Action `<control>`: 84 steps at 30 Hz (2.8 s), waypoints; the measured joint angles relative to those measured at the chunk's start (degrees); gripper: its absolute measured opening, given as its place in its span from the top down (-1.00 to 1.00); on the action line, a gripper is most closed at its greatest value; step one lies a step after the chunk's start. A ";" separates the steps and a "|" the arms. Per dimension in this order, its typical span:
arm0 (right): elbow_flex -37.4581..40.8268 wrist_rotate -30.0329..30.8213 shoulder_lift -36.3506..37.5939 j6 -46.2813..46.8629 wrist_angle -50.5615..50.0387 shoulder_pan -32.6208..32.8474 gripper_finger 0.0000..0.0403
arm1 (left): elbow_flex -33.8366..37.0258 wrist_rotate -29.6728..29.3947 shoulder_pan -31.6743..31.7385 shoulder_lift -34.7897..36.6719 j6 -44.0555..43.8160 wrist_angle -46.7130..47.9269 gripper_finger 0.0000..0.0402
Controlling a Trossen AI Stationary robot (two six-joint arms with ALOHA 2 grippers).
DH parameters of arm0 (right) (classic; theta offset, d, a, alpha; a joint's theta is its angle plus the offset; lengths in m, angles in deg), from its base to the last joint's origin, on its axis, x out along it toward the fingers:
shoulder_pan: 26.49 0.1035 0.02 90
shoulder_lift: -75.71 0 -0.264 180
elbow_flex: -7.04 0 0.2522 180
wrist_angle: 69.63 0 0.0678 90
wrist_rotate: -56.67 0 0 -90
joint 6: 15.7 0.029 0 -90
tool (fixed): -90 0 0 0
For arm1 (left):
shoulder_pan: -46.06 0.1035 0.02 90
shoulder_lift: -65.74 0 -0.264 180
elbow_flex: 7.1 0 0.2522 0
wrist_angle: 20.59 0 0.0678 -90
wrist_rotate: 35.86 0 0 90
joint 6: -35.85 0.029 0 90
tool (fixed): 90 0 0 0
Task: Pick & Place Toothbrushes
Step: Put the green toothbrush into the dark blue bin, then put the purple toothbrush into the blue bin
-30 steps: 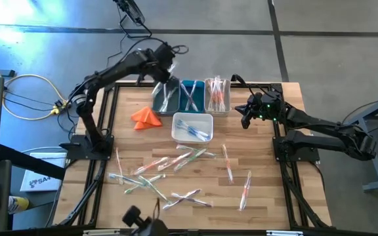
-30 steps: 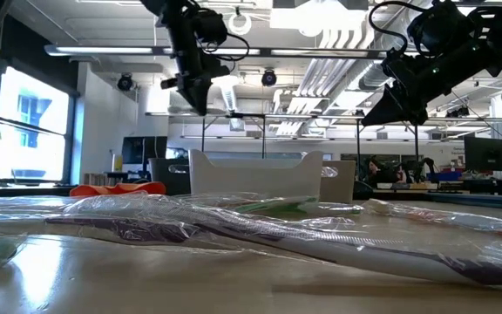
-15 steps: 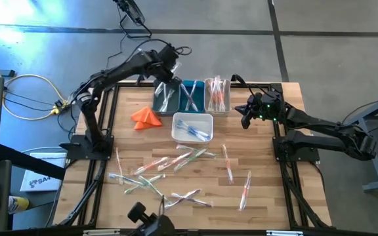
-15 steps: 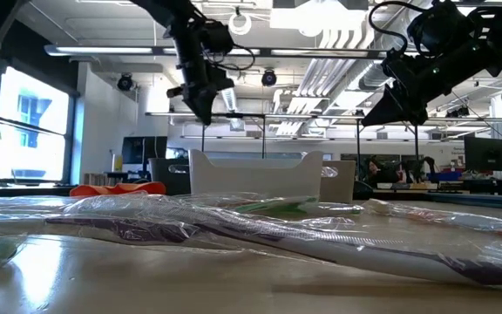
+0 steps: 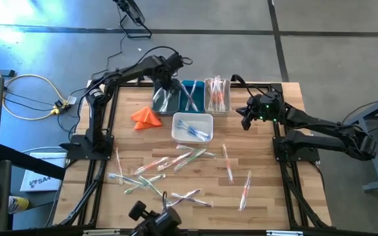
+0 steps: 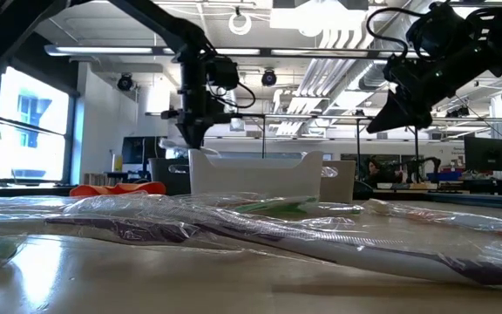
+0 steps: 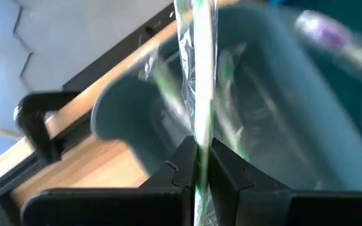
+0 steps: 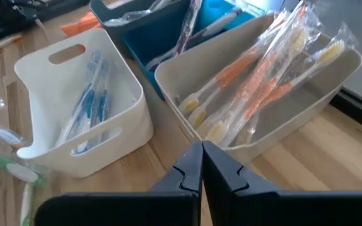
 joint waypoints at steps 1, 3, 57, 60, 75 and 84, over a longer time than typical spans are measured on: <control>0.01 0.02 0.00 0.10 -0.23 0.00 0.99 | 0.00 -0.75 -0.03 0.00 -0.06 1.00 0.91; 0.00 -0.02 0.00 0.29 -0.69 0.02 0.99 | 0.00 -1.56 -0.24 0.00 -0.47 1.99 0.91; 1.73 -0.02 0.02 -0.18 1.27 0.02 0.99 | 9.46 3.24 -1.36 0.02 1.91 -9.34 0.41; 1.73 -0.02 0.02 -0.16 1.27 0.02 0.99 | 9.46 3.24 -1.36 0.02 1.94 -9.27 0.42; 1.73 0.00 0.02 -0.18 1.25 0.02 0.99 | 9.44 3.32 -1.33 0.41 3.42 -9.80 0.42; 1.73 0.13 0.02 -0.18 1.25 0.00 0.99 | 9.42 2.21 -5.08 7.25 6.53 -1.86 0.42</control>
